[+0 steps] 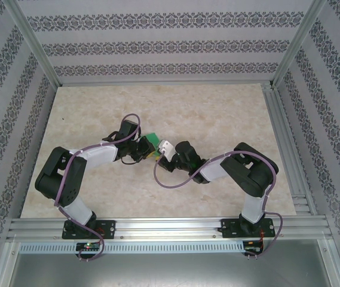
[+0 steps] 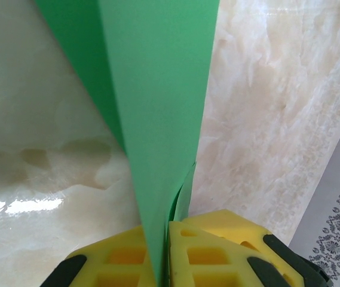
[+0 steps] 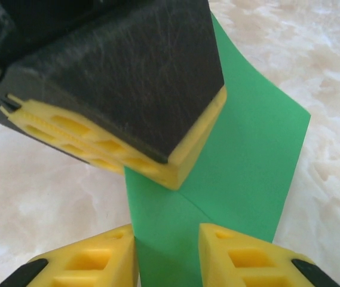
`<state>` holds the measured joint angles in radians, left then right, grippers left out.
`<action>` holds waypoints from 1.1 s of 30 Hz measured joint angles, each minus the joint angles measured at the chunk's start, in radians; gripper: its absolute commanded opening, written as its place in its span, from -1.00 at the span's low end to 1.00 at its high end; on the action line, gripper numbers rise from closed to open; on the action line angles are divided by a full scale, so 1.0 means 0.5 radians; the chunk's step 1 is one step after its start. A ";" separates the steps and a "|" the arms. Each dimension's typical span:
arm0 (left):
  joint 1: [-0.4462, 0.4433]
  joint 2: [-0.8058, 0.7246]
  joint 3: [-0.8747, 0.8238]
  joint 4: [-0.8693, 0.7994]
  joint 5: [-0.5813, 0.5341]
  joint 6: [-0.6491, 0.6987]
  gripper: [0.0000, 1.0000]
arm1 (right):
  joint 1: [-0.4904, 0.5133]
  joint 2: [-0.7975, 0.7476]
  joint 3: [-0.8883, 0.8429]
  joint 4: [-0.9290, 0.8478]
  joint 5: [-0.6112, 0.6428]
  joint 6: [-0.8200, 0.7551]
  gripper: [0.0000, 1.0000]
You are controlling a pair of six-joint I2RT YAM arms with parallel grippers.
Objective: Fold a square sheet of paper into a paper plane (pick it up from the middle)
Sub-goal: Fold the wing for the fifth time at the center of the table.
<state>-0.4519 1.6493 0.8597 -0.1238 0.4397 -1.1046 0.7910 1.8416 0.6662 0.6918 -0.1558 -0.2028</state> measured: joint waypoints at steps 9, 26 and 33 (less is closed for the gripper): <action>0.000 0.000 0.002 -0.002 0.001 0.000 -0.72 | 0.000 0.043 0.053 -0.007 0.002 -0.047 -0.36; 0.060 -0.105 0.026 -0.080 -0.037 0.053 -0.27 | -0.046 0.078 0.058 0.000 -0.103 0.110 -0.92; 0.144 -0.325 0.020 -0.101 -0.170 0.122 0.02 | -0.142 0.077 0.068 0.024 -0.333 0.490 -0.94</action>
<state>-0.3798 1.4868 0.8696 -0.1745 0.3546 -1.0435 0.7200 1.8801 0.7002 0.7036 -0.3222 0.0422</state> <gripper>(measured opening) 0.497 0.052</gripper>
